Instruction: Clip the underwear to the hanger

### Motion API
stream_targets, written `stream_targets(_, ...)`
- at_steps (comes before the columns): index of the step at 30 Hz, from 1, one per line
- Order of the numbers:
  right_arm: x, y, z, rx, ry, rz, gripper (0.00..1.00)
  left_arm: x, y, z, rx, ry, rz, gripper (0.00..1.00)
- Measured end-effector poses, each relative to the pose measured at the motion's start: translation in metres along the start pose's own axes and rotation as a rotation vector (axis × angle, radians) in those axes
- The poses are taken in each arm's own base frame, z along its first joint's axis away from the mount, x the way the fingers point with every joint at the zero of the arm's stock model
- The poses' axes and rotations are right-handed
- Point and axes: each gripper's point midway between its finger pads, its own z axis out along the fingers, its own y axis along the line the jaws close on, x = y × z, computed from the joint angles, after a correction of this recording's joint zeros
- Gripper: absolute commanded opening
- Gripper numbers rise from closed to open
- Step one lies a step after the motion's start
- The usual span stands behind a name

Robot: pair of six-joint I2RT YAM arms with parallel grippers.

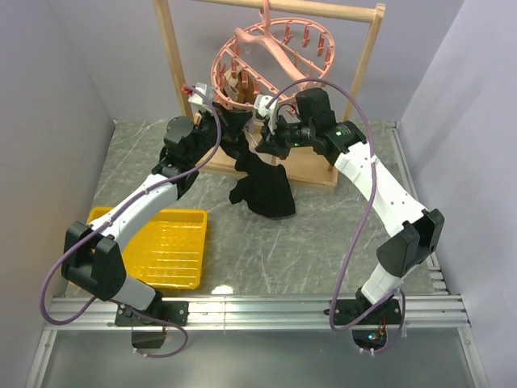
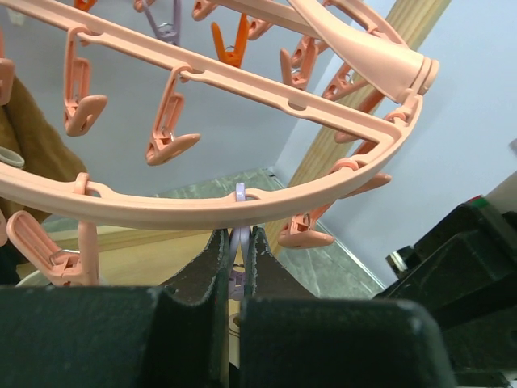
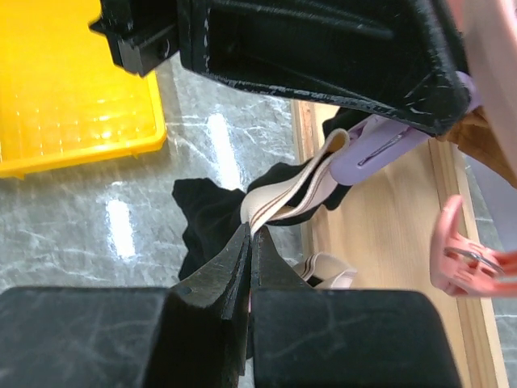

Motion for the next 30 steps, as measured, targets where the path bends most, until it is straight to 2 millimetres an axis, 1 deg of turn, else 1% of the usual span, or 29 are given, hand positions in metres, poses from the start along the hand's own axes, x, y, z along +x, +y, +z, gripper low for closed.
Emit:
stream_targets(3, 0.004, 0.000, 0.003, -0.015, 0.013, -0.016, 0.00, -0.001, -0.002, 0.000, 0.020, 0.007, -0.005, 0.00)
stream_targets(7, 0.015, 0.000, 0.008, -0.037, 0.039, -0.028, 0.00, 0.001, -0.003, 0.001, 0.050, 0.022, -0.004, 0.00)
stream_targets(11, 0.020, 0.000, 0.007, -0.046, 0.053, -0.039, 0.00, -0.001, -0.003, -0.001, 0.077, 0.029, -0.005, 0.00)
stream_targets(19, 0.013, -0.004, 0.003, -0.035, 0.043, -0.050, 0.00, -0.001, -0.001, 0.000, 0.066, 0.034, -0.019, 0.00)
stream_targets(24, 0.012, -0.003, 0.003, -0.037, 0.039, -0.038, 0.00, 0.001, 0.004, 0.002, 0.038, 0.040, -0.027, 0.00)
stream_targets(30, 0.011, -0.002, 0.003, -0.040, 0.037, -0.032, 0.00, 0.001, 0.004, 0.003, 0.039, 0.040, -0.027, 0.00)
